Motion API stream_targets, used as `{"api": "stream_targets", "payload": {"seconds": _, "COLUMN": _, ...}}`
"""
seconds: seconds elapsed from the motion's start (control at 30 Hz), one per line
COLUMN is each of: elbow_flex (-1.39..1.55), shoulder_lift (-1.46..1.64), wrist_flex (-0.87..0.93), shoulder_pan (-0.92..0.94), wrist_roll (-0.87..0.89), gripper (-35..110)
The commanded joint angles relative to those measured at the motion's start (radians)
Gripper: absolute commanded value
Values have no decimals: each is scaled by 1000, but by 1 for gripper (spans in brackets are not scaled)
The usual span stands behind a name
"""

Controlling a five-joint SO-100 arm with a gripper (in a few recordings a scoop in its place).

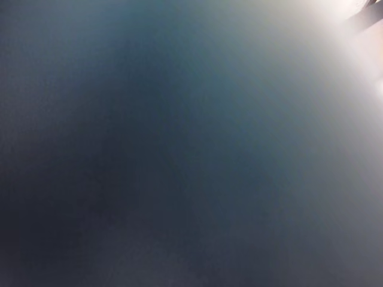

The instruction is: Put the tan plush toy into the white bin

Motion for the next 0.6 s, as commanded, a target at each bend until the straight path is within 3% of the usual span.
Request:
{"api": "stream_targets", "payload": {"seconds": 0.0, "elbow_flex": -9, "shoulder_lift": 44, "wrist_flex": 2, "shoulder_pan": -2, "wrist_roll": -12, "gripper": 34}}
{"api": "stream_targets", "payload": {"seconds": 0.4, "elbow_flex": -32, "shoulder_lift": 51, "wrist_flex": 6, "shoulder_pan": 3, "wrist_roll": -12, "gripper": 50}}
{"api": "stream_targets", "payload": {"seconds": 0.57, "elbow_flex": -176, "shoulder_lift": 37, "wrist_flex": 115, "shoulder_pan": 14, "wrist_roll": -12, "gripper": 56}}
